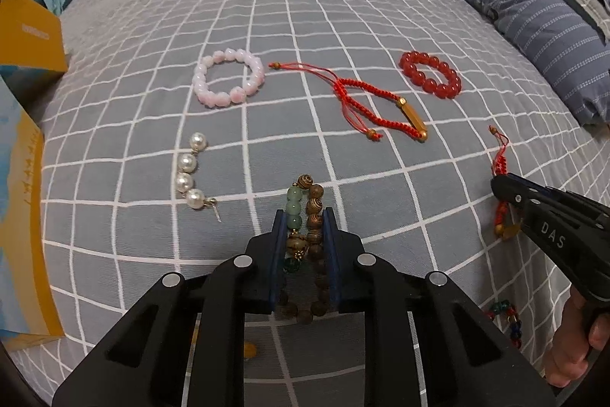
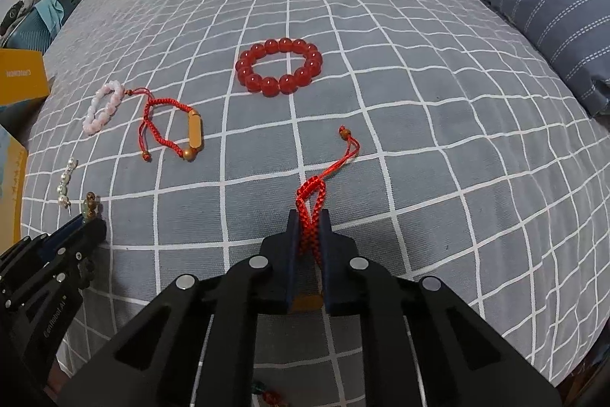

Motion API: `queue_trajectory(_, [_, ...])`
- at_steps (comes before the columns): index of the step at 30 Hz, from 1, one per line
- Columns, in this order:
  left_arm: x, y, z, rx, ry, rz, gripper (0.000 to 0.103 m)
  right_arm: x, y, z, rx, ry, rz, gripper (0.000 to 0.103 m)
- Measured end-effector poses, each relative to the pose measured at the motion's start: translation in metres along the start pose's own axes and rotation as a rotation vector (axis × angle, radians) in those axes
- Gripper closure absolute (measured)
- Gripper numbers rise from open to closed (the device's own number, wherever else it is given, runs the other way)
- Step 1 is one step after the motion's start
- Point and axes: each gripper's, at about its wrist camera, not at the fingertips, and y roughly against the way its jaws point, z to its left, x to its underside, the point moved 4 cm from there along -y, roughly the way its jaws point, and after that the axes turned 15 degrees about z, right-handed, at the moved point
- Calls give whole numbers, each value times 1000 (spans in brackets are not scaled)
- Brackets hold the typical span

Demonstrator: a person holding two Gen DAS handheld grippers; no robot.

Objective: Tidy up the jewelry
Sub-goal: 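Carry both held bracelets over the open white box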

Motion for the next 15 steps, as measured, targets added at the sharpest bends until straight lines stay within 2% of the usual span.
queue_trajectory(15, [-1,24,9,14,8,-67,85,3,30,-5,10,7,-118,94])
